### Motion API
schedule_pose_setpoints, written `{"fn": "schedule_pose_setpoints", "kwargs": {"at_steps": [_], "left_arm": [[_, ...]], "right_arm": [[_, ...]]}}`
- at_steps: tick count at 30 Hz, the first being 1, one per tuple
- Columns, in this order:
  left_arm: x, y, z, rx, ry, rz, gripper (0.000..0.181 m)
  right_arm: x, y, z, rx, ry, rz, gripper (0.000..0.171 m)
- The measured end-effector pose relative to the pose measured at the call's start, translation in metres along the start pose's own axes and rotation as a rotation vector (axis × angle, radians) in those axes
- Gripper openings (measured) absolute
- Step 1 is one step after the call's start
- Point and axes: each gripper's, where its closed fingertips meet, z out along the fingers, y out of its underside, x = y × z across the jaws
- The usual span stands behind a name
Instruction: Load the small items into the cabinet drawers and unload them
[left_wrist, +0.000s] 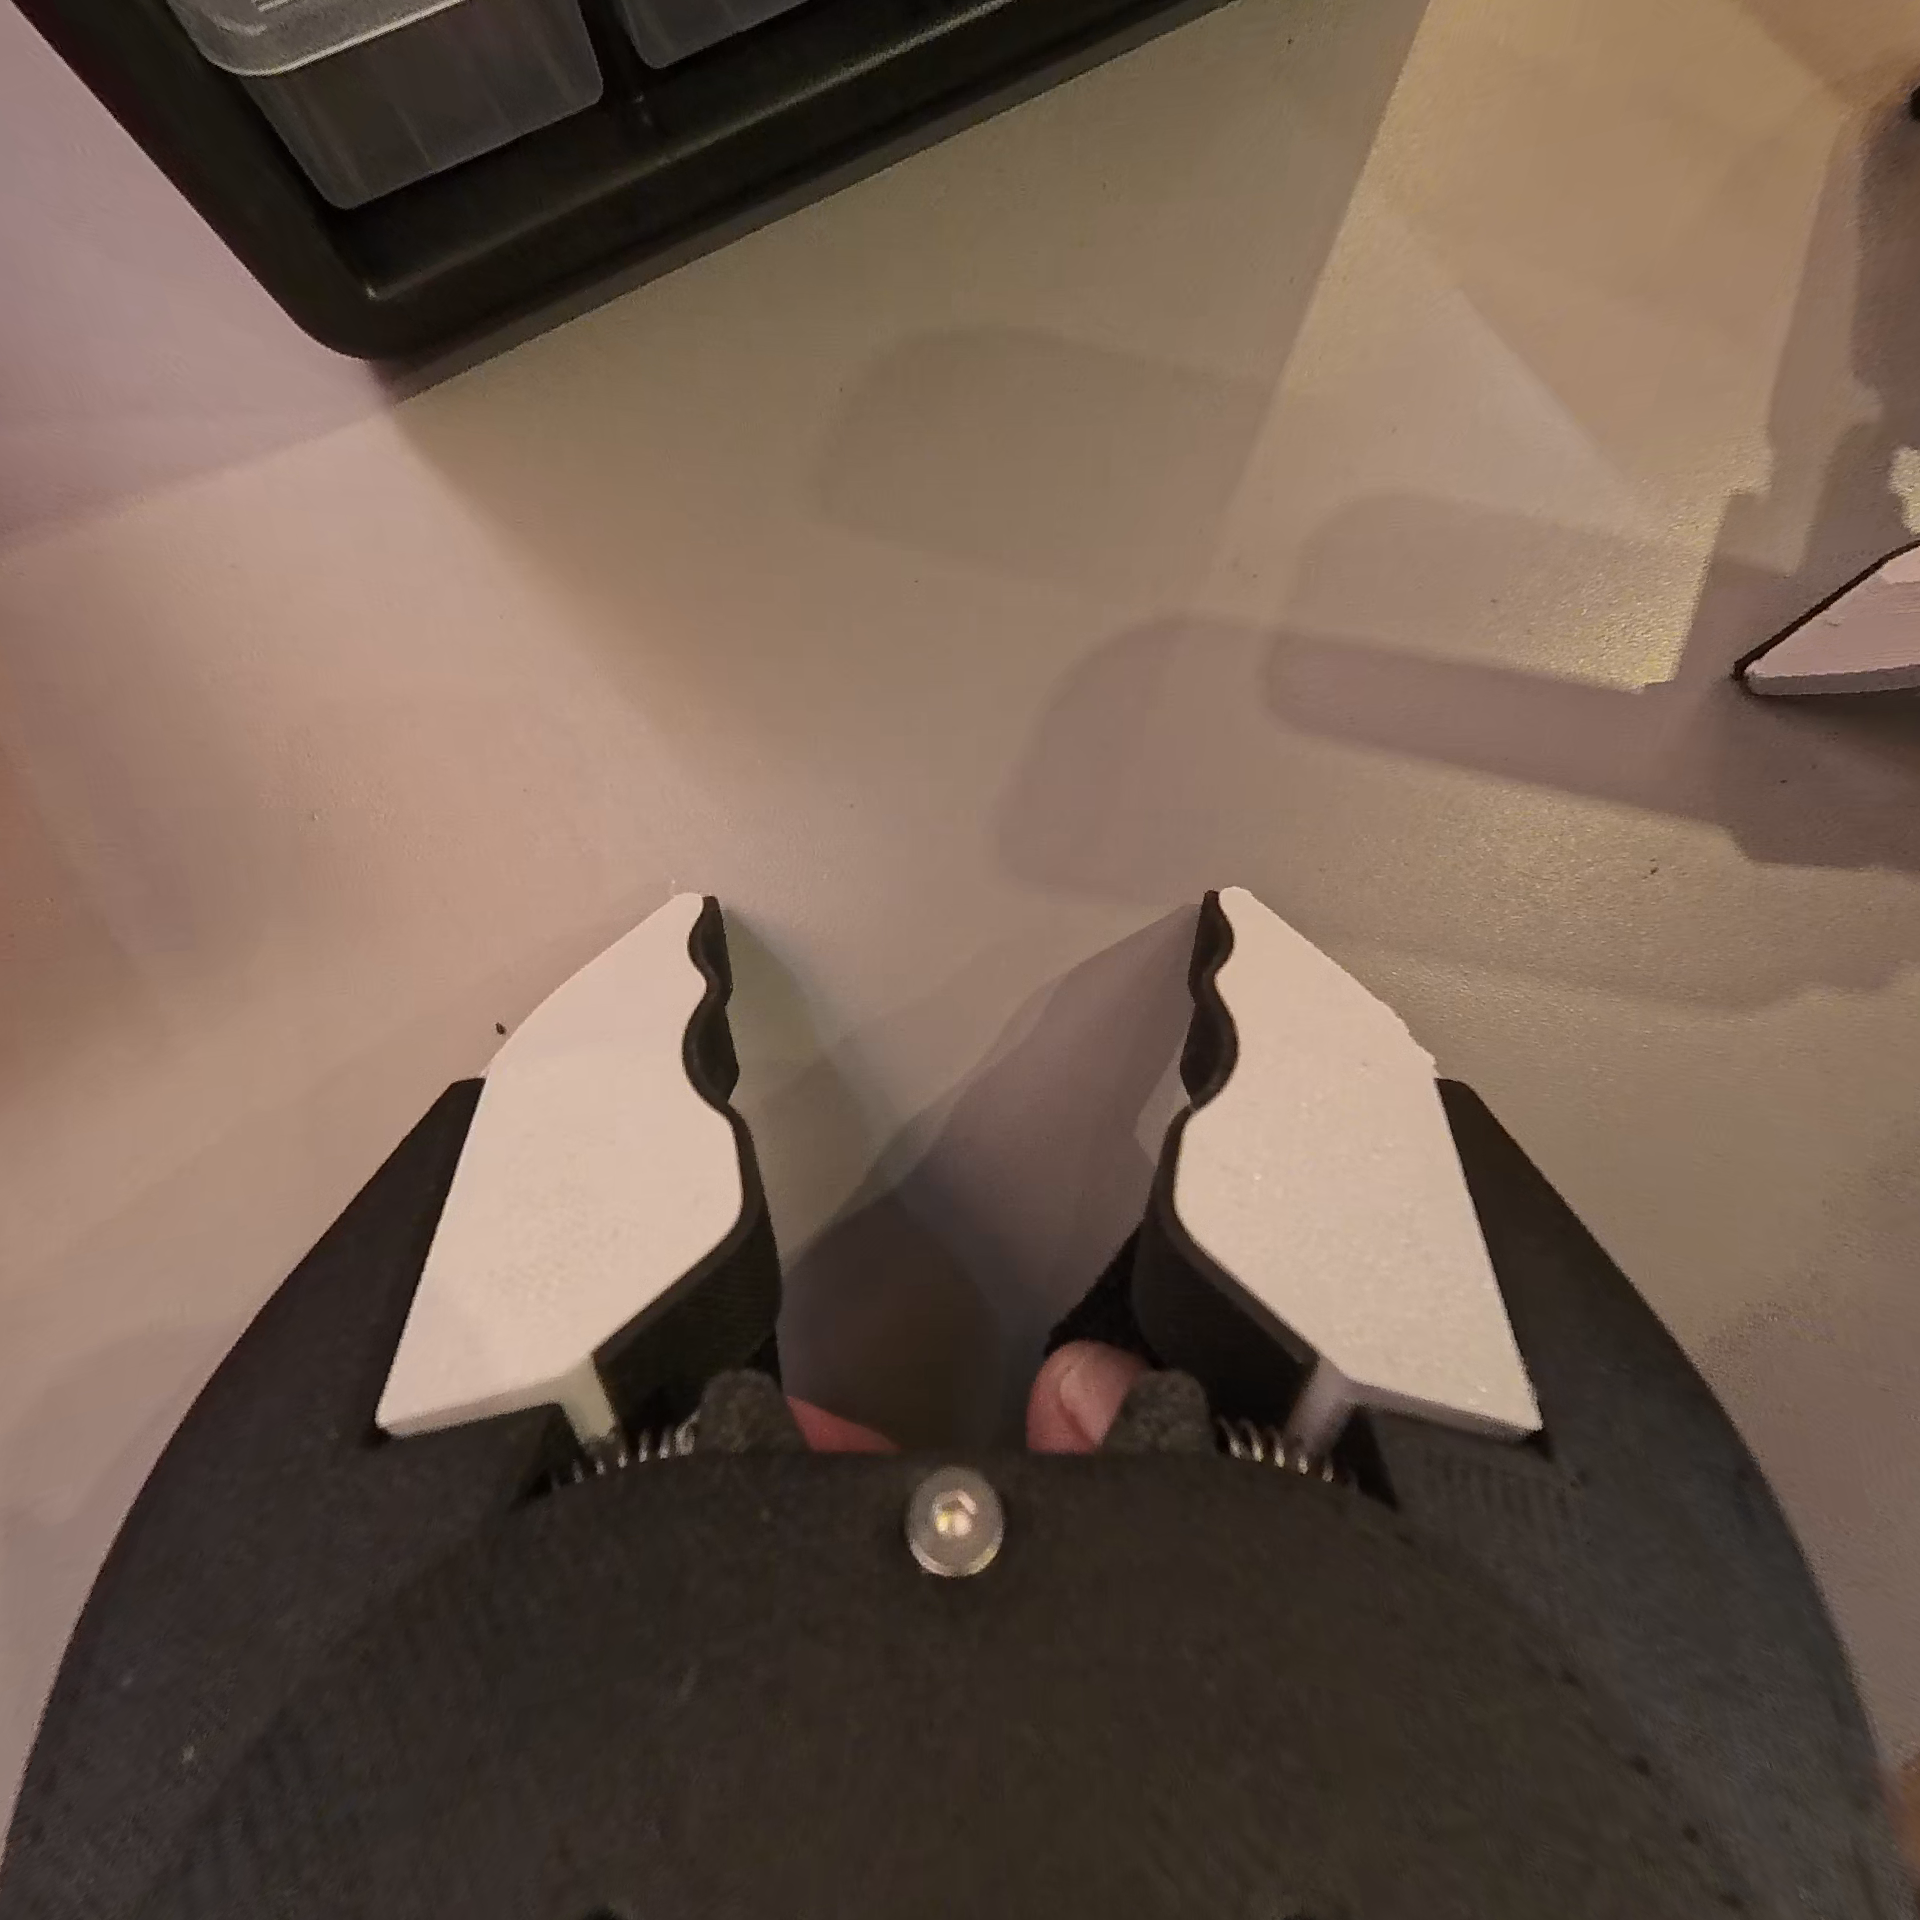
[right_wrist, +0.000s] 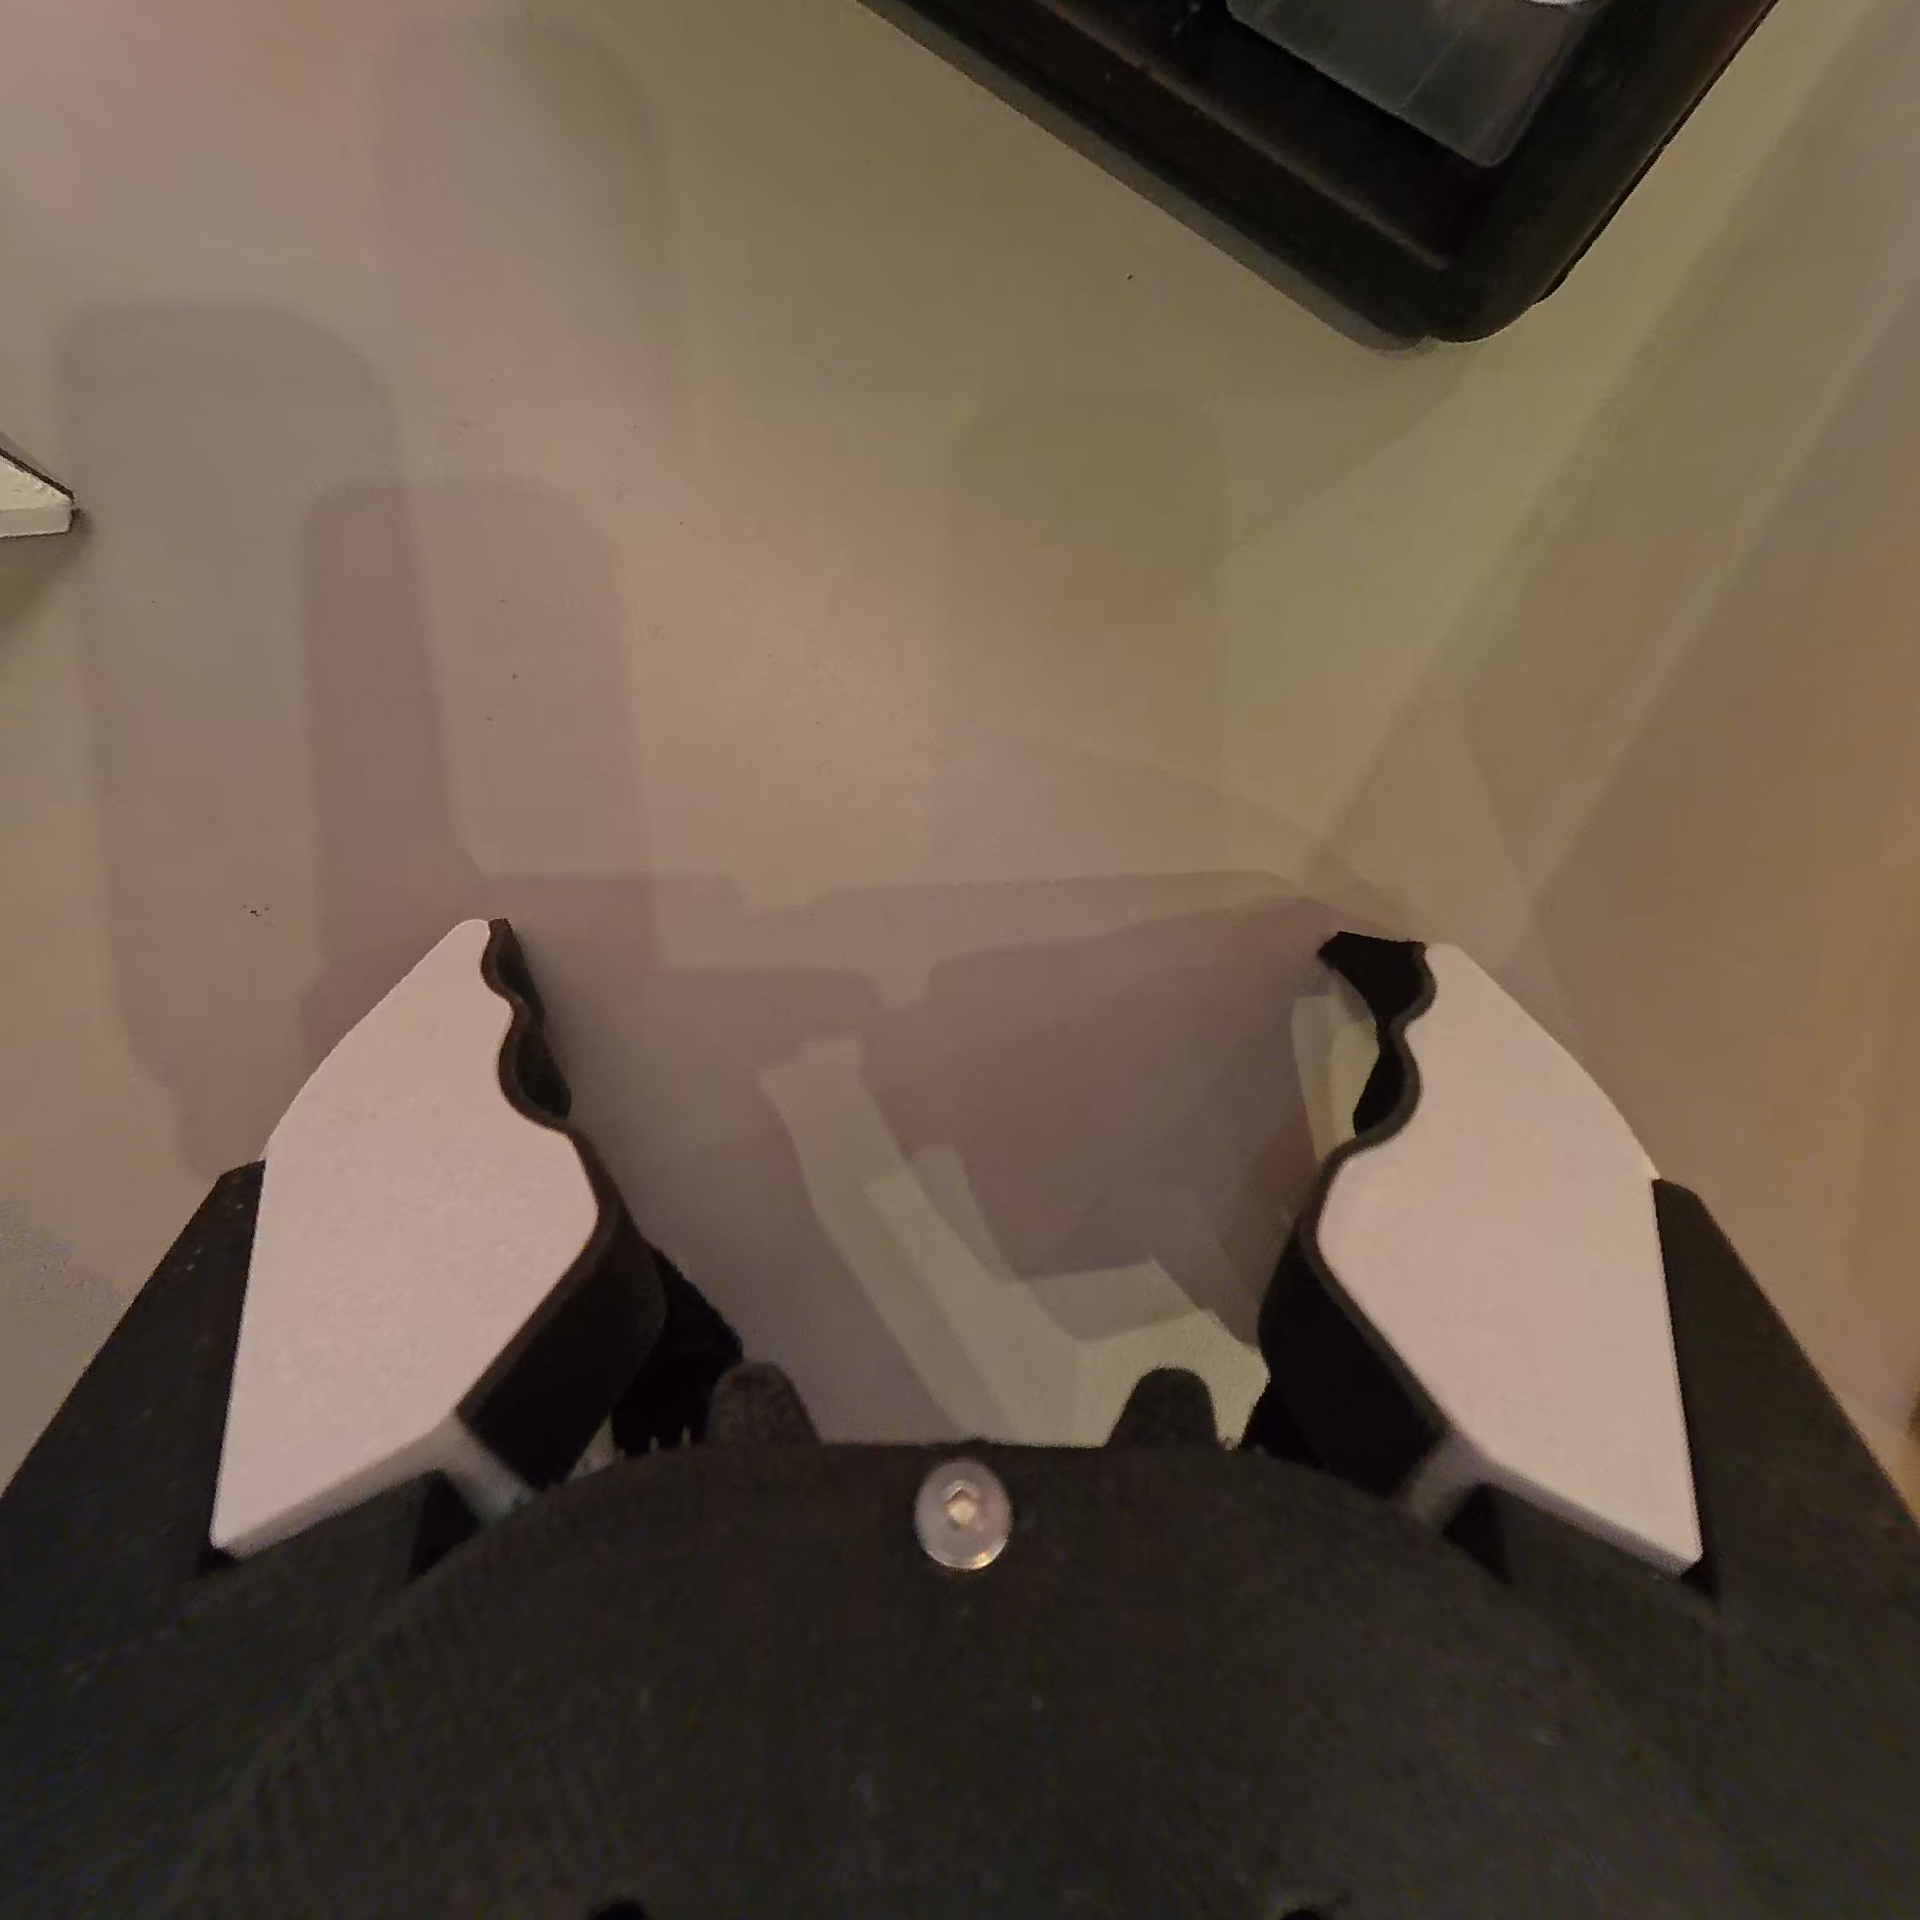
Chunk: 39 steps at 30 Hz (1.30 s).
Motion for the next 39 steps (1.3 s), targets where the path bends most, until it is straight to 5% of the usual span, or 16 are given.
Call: {"fn": "schedule_pose_setpoints", "kwargs": {"at_steps": [18, 29, 39], "left_arm": [[0.005, 0.001, 0.002, -0.008, 0.016, 0.022, 0.097], [-0.015, 0.008, 0.006, -0.074, -0.068, -0.084, 0.146], [-0.025, 0.008, 0.003, -0.068, -0.103, -0.102, 0.146]], "right_arm": [[0.000, 0.000, 0.000, 0.000, 0.000, 0.000, 0.146], [0.000, 0.000, 0.000, 0.000, 0.000, 0.000, 0.146], [0.000, 0.000, 0.000, 0.000, 0.000, 0.000, 0.146]]}}
